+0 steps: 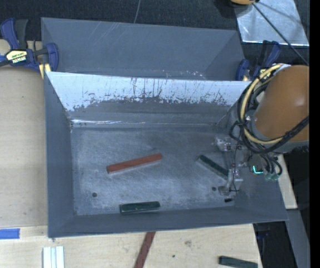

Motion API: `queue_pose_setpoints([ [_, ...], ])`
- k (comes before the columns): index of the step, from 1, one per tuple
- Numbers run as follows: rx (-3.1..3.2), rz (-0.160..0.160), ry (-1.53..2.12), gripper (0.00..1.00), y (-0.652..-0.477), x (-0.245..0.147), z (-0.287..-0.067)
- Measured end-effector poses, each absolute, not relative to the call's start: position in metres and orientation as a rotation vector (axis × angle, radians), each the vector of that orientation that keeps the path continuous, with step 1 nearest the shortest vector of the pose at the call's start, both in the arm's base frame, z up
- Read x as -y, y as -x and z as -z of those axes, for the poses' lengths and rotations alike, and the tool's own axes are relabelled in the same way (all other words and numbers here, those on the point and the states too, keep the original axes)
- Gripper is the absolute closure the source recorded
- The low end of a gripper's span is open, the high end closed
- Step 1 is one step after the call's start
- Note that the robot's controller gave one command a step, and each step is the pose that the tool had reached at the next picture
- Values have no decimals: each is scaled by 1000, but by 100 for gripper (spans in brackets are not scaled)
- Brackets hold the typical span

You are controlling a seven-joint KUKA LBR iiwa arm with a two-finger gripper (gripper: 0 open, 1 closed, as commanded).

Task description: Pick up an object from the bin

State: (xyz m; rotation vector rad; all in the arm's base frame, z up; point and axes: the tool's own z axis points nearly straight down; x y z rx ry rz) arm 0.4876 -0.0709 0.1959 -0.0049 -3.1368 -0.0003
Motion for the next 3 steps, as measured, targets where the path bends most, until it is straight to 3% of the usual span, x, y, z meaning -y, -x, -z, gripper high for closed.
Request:
queue_pose_setpoints([
  [1,3145,-1,1,0,-489,71,-200],
  [3,3145,-2,-120,0,-544,84,-90],
])
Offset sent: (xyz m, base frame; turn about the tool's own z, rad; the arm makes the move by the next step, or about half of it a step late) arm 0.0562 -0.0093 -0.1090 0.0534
